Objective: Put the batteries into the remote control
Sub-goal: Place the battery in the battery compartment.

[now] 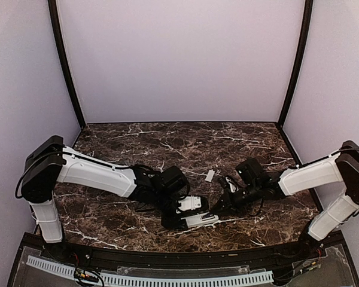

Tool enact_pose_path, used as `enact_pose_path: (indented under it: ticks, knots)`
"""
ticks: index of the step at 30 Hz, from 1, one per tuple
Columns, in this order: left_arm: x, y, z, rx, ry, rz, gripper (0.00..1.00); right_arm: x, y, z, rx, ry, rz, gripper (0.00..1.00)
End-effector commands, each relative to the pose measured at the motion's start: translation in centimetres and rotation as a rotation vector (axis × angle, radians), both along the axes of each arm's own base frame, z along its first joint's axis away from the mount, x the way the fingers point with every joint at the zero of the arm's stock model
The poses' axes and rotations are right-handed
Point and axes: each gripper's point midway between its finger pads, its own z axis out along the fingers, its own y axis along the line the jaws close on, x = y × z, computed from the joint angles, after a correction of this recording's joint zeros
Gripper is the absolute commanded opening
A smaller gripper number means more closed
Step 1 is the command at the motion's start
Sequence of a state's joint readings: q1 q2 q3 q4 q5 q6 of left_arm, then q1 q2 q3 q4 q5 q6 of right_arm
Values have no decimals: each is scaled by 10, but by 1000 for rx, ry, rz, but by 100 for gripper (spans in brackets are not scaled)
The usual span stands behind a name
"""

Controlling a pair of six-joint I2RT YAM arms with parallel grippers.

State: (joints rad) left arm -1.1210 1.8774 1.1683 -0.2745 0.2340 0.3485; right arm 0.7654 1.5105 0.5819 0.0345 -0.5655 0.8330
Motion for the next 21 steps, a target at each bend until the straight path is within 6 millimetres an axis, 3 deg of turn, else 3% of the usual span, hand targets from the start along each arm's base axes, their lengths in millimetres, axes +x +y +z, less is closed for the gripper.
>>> enact_pose_path:
  ticks: [1,7,11,15,17,21]
  knots:
    - [-1,18,-11,59,4,37,58,-11,-19,-32,-92,65,-41,0]
    - [0,22,-27,101,11,41,58,-15,-21,-41,-95,87,-43,0]
    - [-5,24,-33,110,37,43,50,-17,-24,-45,-101,96,-52,0]
    - [-5,23,-33,108,39,41,32,-22,-26,-48,-110,108,-58,0]
    - [-5,23,-35,112,43,47,16,-26,-25,-49,-114,115,-55,0]
    - [-4,24,-38,114,46,63,1,-33,-25,-52,-140,121,-54,0]
